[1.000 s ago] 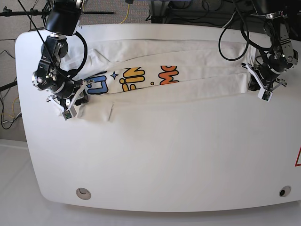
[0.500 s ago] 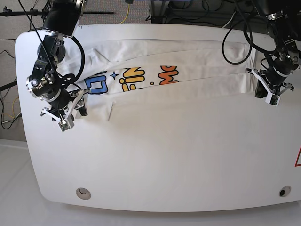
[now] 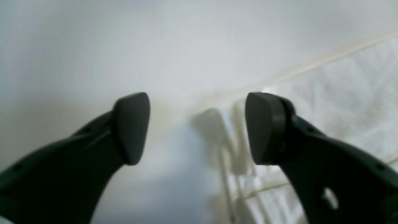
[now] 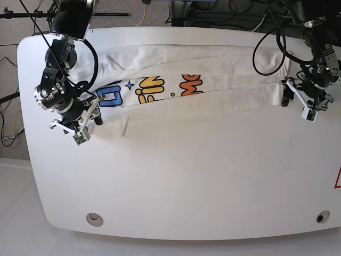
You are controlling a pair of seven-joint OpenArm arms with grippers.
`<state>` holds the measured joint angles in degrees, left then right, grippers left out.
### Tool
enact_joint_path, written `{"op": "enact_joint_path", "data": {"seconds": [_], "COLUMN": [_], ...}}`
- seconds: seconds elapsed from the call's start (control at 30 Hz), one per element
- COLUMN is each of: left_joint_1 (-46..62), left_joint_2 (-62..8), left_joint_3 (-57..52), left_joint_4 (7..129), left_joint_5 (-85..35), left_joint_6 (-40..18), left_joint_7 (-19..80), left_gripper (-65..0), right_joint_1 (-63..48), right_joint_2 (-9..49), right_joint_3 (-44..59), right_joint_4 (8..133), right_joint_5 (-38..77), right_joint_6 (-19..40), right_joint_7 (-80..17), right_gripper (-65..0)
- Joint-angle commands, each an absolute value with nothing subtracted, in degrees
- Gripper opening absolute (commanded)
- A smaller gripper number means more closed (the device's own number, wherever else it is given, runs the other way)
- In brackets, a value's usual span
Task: Fold the T-shirt properly
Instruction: 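Open both grippers and shift them along the folded edge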
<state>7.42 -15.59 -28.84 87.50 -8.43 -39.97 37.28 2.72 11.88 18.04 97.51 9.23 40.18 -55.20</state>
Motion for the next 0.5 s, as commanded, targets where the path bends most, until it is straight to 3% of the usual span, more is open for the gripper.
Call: {"op": "enact_joint_path", "data": {"seconds": [0.0,0.2,0.47], "left_joint_1": [6.9,6.8,6.5], "left_joint_2": [-16.8,-17.0,-17.4], "left_joint_3": [-29.2,-29.6,-29.6], "left_joint_4": [87.3,87.6,88.9], "left_joint_5": [-8.7,-8.2,-8.6], "left_joint_6": [-40.0,-40.0,-40.0], "left_joint_7": [35.6,37.1,38.0], "left_gripper": [-15.6,-15.7,-24.9], "right_joint_1": [3.2,4.2,7.5], "right_joint_2": [12.5,12.4,13.0], "right_joint_3": [17.8,17.2,19.0], "right_joint_4": [98.8,96.9,91.3], "right_joint_5": [9.3,9.9,10.0], "right_joint_6": [40.0,40.0,40.0], "right_joint_7": [-54.1,-53.7,-53.2], "right_gripper": [-38.1,-37.6,-35.3]}}
